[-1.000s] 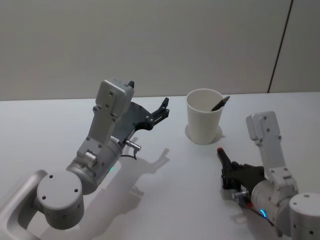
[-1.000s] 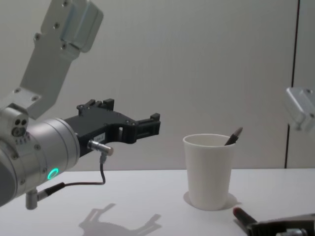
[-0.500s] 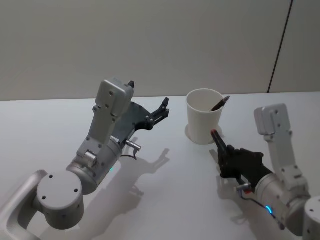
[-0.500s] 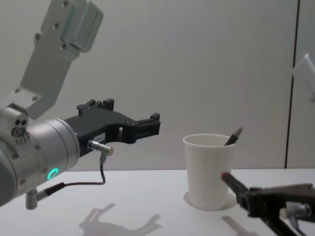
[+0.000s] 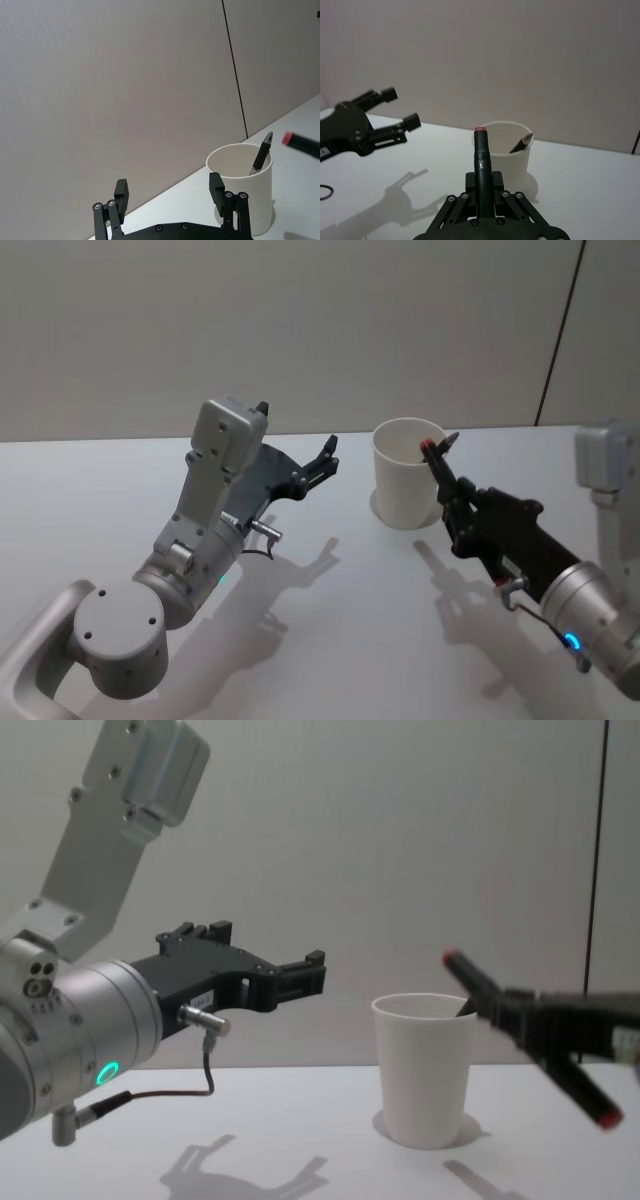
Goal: Place the pen into the pen holder.
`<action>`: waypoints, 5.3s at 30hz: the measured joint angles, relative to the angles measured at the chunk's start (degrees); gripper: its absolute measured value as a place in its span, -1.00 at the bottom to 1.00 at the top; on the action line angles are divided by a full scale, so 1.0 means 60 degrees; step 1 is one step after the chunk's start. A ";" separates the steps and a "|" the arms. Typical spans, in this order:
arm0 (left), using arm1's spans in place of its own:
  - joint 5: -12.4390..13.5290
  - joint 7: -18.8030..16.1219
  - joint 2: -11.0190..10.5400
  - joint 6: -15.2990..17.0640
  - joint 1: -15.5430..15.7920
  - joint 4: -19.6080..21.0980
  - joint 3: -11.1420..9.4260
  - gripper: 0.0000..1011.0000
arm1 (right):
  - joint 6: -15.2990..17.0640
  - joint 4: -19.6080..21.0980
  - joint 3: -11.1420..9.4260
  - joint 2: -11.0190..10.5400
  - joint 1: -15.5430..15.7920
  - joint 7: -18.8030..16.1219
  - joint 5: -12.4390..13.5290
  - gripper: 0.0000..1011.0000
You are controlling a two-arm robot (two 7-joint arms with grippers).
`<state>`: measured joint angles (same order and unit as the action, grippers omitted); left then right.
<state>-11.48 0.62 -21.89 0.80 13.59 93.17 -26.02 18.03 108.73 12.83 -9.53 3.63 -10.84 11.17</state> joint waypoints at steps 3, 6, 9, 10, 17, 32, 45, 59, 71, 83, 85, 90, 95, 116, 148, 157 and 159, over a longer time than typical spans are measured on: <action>0.0000 0.0000 0.0000 0.0000 0.0000 0.0000 0.0000 0.98 | -0.0454 0.0086 -0.0116 -0.0122 0.0012 -0.0231 0.0270 -0.65; 0.0001 0.0000 0.0000 0.0000 0.0000 0.0000 0.0000 0.98 | -0.0906 0.0140 -0.0225 -0.0223 0.0002 -0.0438 0.0508 -0.65; 0.0000 0.0000 0.0000 0.0000 0.0000 0.0000 0.0000 0.98 | -0.1354 0.0156 -0.0323 -0.0303 -0.0047 -0.0618 0.0699 -0.65; 0.0000 0.0000 0.0000 -0.0001 0.0000 0.0001 0.0000 0.98 | -0.1462 0.0156 -0.0354 -0.0326 -0.0074 -0.0657 0.0734 -0.65; 0.0000 0.0000 0.0000 0.0000 0.0000 0.0000 0.0000 0.98 | -0.2316 -0.0020 -0.0504 -0.0399 -0.0370 -0.0805 0.0693 -0.65; 0.0000 0.0000 0.0000 0.0000 0.0000 0.0000 0.0000 0.98 | -0.2833 -0.0912 -0.0418 -0.0146 -0.1270 -0.0407 -0.0877 -0.65; 0.0000 0.0000 0.0000 0.0000 0.0000 0.0000 -0.0001 0.98 | -0.3583 -0.2118 -0.0148 0.0290 -0.2088 -0.0336 -0.1995 -0.65; 0.0001 0.0000 0.0000 0.0000 0.0000 0.0000 0.0000 0.98 | -0.4616 -0.3672 0.0115 0.0758 -0.2890 -0.0122 -0.2833 -0.65; 0.0000 0.0000 0.0000 0.0000 0.0000 0.0000 0.0000 0.98 | -0.5317 -0.4874 0.0299 0.1127 -0.3469 0.0162 -0.3225 -0.65; 0.0000 0.0000 0.0000 0.0000 0.0000 0.0000 0.0000 0.98 | -0.5808 -0.5926 0.0415 0.1439 -0.4022 0.0405 -0.3360 -0.65; 0.0000 0.0000 0.0000 0.0000 0.0000 0.0001 0.0000 0.98 | -0.5851 -0.6049 0.0427 0.1475 -0.4086 0.0427 -0.3361 -0.65; 0.0001 0.0000 0.0000 0.0000 0.0000 0.0000 0.0000 0.98 | -0.5959 -0.6388 0.0462 0.1583 -0.4274 0.0480 -0.3355 -0.65; 0.0000 0.0000 0.0000 0.0000 0.0000 0.0000 0.0000 0.98 | -0.6010 -0.6691 0.0505 0.1687 -0.4446 0.0498 -0.3298 -0.65; 0.0000 0.0000 0.0000 0.0000 0.0000 0.0000 -0.0001 0.98 | -0.6175 -0.7603 0.0654 0.2006 -0.4963 0.0601 -0.3191 -0.65; 0.0001 0.0000 0.0000 0.0000 0.0000 0.0000 0.0000 0.98 | -0.6314 -0.7978 0.0718 0.2120 -0.5177 0.0667 -0.3291 0.89; 0.0001 0.0000 0.0000 0.0000 0.0000 0.0001 0.0000 0.98 | -0.6113 -0.7358 0.0676 0.2010 -0.4917 0.0500 -0.2969 0.98; 0.0000 0.0000 0.0000 0.0000 0.0000 0.0000 0.0000 0.98 | -0.6044 -0.7163 0.0659 0.1968 -0.4824 0.0467 -0.2880 0.98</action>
<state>-11.48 0.62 -21.89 0.80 13.59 93.17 -26.03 -18.23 65.75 16.79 2.28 -25.32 -8.04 -6.11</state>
